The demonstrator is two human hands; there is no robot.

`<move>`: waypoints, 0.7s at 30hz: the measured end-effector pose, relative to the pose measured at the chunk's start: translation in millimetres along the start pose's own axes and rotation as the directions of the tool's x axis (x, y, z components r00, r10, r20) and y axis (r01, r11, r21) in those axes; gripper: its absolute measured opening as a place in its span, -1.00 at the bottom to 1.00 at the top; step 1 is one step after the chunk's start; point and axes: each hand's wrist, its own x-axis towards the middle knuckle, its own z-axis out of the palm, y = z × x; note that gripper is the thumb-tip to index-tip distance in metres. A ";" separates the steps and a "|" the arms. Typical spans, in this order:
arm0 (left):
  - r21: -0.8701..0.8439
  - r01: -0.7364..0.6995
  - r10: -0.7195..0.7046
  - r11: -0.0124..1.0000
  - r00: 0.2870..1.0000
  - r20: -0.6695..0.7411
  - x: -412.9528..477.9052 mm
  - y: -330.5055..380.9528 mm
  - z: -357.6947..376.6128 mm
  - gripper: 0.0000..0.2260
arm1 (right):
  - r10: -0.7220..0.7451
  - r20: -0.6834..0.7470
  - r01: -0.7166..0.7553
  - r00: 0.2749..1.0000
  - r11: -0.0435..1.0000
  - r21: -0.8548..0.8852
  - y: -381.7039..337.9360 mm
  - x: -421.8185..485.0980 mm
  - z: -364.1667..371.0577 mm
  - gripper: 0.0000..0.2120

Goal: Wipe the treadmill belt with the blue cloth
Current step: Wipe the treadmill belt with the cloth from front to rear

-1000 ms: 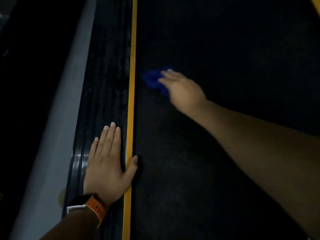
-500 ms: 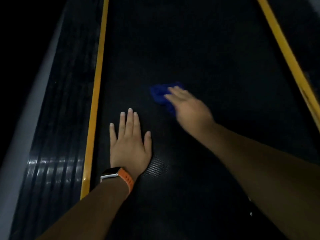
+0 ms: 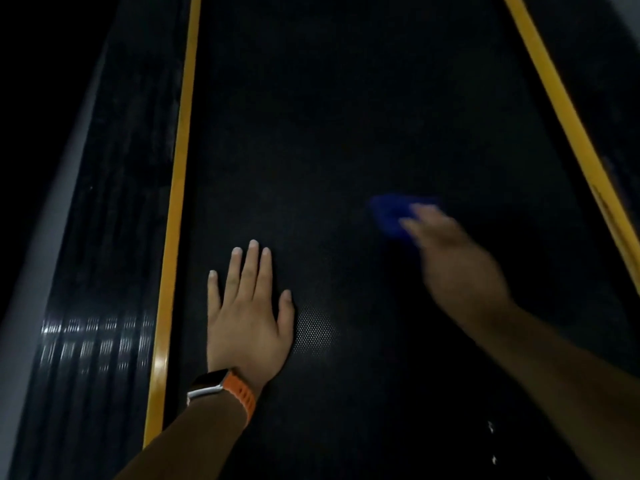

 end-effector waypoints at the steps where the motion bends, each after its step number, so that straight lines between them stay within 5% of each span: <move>1: -0.001 -0.002 0.002 1.000 1.000 0.000 -0.2 -0.3 0.1 -0.41 | 0.137 0.050 -0.134 0.989 0.989 -0.061 17.0 -10.1 -9.9 -0.47; 3: -0.001 -0.003 0.003 1.000 1.000 0.006 -0.2 0.1 -1.2 -0.41 | 0.369 0.018 -0.370 0.929 0.928 0.040 7.4 -10.0 -12.3 -0.43; 5: 0.002 0.006 -0.006 1.000 1.000 0.019 0.3 0.3 -1.8 -0.41 | 0.439 -0.051 -0.430 0.897 0.894 0.125 -40.2 14.1 -5.1 -0.44; 8: 0.014 0.009 -0.010 1.000 1.000 0.020 1.6 1.1 -1.1 -0.40 | 0.077 -0.024 -0.071 0.997 0.979 0.192 -100.7 51.3 6.7 -0.45; 11: 0.019 0.005 -0.005 1.000 1.000 0.017 1.2 1.4 -0.3 -0.40 | -0.245 0.014 0.239 0.969 0.956 0.171 -60.5 66.0 6.0 -0.42; 14: 0.007 0.001 -0.001 1.000 1.000 0.020 0.4 0.4 -0.4 -0.41 | 0.002 0.007 -0.003 1.000 0.994 0.112 22.4 60.0 0.0 -0.42; 17: 0.005 0.001 -0.001 1.000 1.000 0.018 0.0 0.4 -0.4 -0.41 | 0.437 0.001 -0.432 0.900 0.889 0.154 10.2 76.8 -7.0 -0.40; 19: 0.005 0.000 0.000 1.000 1.000 0.015 0.0 1.9 -0.6 -0.41 | 0.393 -0.052 -0.378 0.918 0.907 0.184 -44.6 101.6 -0.5 -0.46; 21: 0.018 -0.001 0.001 1.000 1.000 0.014 0.5 1.6 -1.1 -0.41 | 0.090 -0.006 -0.086 0.996 0.971 0.221 -90.2 122.5 4.7 -0.49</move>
